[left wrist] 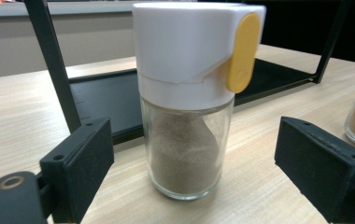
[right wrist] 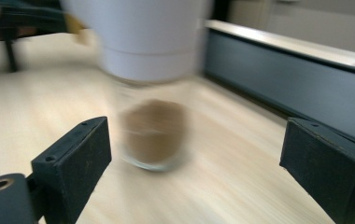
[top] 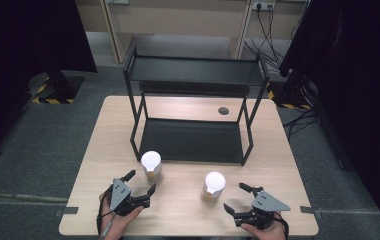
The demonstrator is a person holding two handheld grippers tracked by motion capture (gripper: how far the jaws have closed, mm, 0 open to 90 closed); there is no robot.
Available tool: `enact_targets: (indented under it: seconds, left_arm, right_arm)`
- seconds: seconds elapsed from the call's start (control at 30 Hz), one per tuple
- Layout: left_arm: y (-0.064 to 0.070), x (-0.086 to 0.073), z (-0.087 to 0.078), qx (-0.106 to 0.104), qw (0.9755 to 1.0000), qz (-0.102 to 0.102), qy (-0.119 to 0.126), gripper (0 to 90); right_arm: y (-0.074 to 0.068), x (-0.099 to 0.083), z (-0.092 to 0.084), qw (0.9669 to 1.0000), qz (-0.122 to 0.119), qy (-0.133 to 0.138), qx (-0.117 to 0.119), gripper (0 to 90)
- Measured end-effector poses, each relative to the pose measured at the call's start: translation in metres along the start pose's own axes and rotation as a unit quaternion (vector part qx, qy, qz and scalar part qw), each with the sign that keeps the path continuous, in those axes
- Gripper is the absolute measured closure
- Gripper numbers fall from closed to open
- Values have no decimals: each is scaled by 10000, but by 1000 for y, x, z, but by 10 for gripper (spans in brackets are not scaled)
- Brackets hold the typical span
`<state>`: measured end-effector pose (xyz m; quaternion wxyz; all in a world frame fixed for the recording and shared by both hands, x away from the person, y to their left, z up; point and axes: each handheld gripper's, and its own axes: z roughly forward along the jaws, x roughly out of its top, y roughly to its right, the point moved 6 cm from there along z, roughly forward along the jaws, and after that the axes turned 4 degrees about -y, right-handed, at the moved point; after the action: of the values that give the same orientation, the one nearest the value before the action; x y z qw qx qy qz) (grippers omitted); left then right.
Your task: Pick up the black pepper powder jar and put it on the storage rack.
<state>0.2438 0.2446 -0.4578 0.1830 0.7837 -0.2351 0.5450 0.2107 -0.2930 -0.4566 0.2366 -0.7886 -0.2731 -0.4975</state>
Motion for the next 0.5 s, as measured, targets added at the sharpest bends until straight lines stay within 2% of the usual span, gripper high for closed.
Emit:
enact_targets:
  seconds: [0.07,0.2,0.33,0.5]
  left_arm:
    - [0,0,0,-8,10000,-31,2,109]
    - [-3,-1,-1,-18,9999,-166,38,103]
    - [-1,-3,0,-28,9997,-216,147,97]
    - [6,2,8,-86,9997,-122,186,93]
  right_arm:
    - [-1,-1,-2,9997,31,19,-236,94]
    - [-4,-2,-3,9990,124,62,-414,94]
    - [-4,-4,-4,9983,265,135,-498,95]
    - [-3,-4,-4,9979,345,150,-527,95]
